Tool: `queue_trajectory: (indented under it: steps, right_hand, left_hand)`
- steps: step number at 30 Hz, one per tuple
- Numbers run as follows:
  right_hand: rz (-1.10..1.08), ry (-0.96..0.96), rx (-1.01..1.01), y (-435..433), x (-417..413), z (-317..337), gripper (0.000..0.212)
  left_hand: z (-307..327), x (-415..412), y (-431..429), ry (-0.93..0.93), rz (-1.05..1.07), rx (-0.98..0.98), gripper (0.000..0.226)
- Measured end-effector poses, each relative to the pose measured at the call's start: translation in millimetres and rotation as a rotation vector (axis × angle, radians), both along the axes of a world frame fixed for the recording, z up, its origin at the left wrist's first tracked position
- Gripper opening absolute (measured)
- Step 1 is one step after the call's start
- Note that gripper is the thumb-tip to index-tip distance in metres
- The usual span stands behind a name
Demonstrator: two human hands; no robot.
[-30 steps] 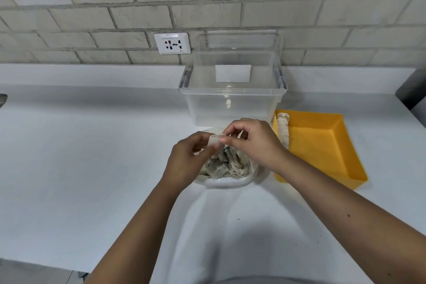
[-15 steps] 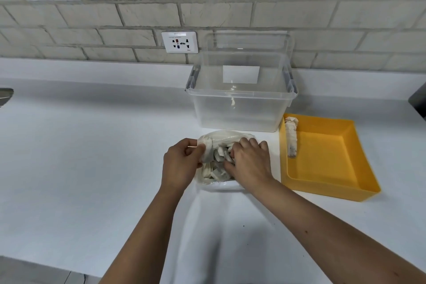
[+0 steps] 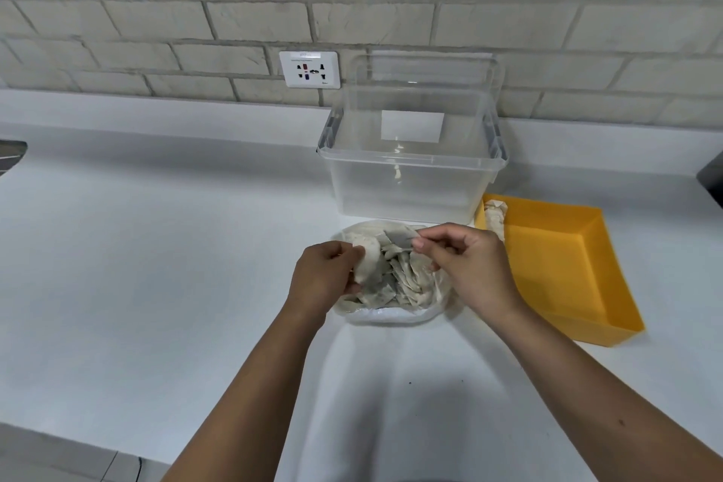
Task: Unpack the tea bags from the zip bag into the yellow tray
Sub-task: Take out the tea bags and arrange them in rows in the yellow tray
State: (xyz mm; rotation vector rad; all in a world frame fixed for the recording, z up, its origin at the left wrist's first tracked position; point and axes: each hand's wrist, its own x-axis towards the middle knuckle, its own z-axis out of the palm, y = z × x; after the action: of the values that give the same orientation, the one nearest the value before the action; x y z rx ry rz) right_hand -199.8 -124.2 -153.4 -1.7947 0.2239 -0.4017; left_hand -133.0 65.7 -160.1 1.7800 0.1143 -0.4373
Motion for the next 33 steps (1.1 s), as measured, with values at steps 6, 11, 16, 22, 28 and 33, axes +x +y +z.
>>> queue_trajectory:
  steps: [6,11,16,22,28,33]
  right_hand:
    - [0.065,-0.055,-0.365,12.3,-10.3,-13.4,0.012]
    - [0.128,-0.125,-0.493,17.5,-9.3,-16.9,0.011]
    - [0.161,-0.164,-0.606,22.7,-5.1,-18.2,0.01]
    - [0.22,-0.171,-0.619,21.7,-2.2,-22.3,0.01]
    - [0.259,-0.128,-0.57,16.2,1.7,-17.1,0.018]
    - [0.111,-0.004,-0.523,3.2,11.8,-23.2,0.023]
  left_hand:
    - [1.3,-6.4,-8.9,0.105,-0.045,-0.135,0.019]
    - [2.5,-8.0,-6.5,0.166,-0.01,-0.207,0.023]
    - [0.9,-8.4,-4.3,0.179,0.0,-0.213,0.027]
    - [1.1,-9.7,-3.5,0.121,0.023,-0.157,0.039]
    - [1.5,-5.6,-0.9,-0.147,0.049,-0.01,0.02]
    - [7.2,0.6,16.0,-0.589,-0.044,0.249,0.013]
